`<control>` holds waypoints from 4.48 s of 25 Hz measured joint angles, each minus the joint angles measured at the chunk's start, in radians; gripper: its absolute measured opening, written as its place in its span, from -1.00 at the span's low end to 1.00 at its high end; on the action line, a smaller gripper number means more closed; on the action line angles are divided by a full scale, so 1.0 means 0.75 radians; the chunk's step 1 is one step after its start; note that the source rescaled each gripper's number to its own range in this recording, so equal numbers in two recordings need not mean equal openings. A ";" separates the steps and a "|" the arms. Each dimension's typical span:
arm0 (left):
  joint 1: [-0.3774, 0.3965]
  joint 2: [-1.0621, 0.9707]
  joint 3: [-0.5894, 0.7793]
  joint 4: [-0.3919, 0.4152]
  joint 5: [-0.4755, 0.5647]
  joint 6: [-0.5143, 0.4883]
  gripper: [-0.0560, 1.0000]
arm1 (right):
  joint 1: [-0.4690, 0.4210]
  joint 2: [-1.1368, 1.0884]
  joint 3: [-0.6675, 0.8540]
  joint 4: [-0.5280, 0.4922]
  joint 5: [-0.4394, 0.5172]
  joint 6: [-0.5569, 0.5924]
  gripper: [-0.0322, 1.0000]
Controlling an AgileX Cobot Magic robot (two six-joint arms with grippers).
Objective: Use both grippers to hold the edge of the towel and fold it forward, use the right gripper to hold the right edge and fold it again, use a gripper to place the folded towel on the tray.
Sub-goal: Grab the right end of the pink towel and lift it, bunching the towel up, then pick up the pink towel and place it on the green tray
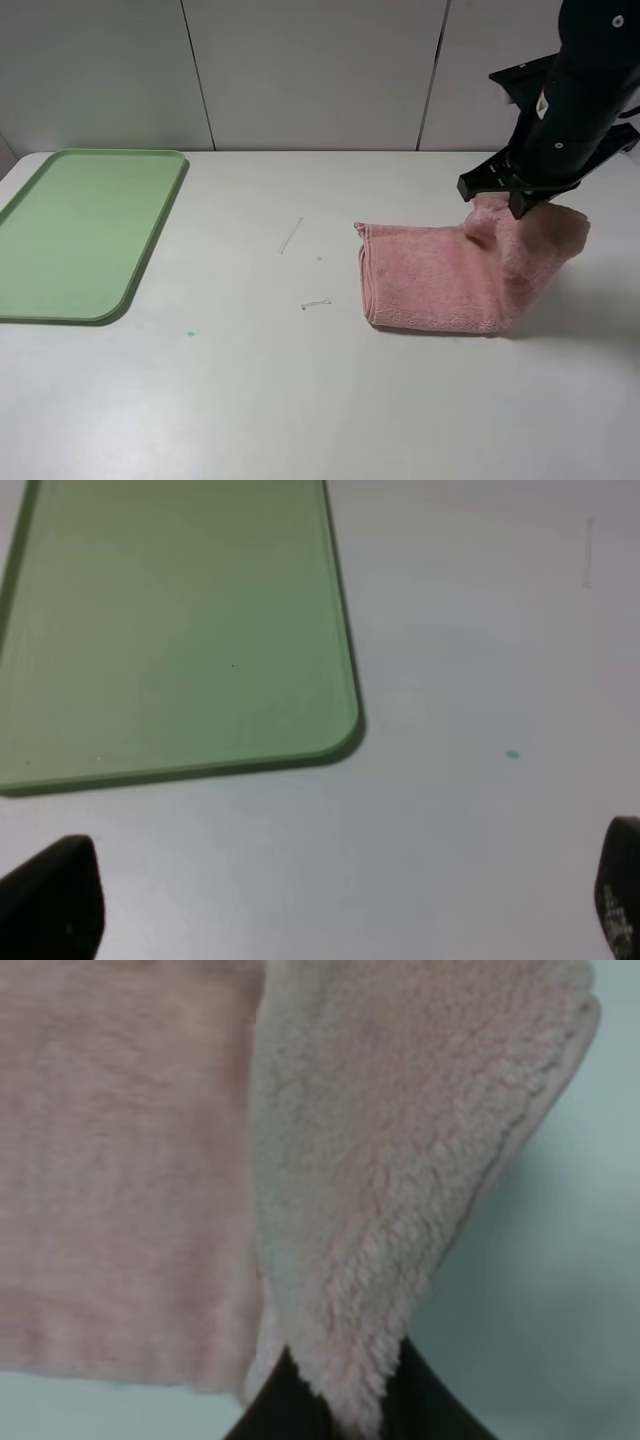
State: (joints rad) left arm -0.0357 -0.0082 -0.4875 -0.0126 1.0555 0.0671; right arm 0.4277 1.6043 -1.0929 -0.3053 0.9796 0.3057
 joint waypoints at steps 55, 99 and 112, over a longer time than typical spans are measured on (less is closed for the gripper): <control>0.000 0.000 0.000 0.000 0.001 0.000 0.97 | 0.204 -0.155 0.000 0.259 0.067 0.037 1.00; 0.000 0.000 0.000 0.000 0.001 0.000 0.97 | -0.276 -1.984 0.774 0.359 0.089 -0.333 1.00; 0.000 0.000 0.000 0.000 0.001 0.000 0.97 | -0.564 -2.146 0.789 0.341 0.071 -0.355 1.00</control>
State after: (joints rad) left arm -0.0357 -0.0082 -0.4875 -0.0126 1.0563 0.0671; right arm 0.0044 -0.0048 -0.5008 -0.0494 1.0328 0.0397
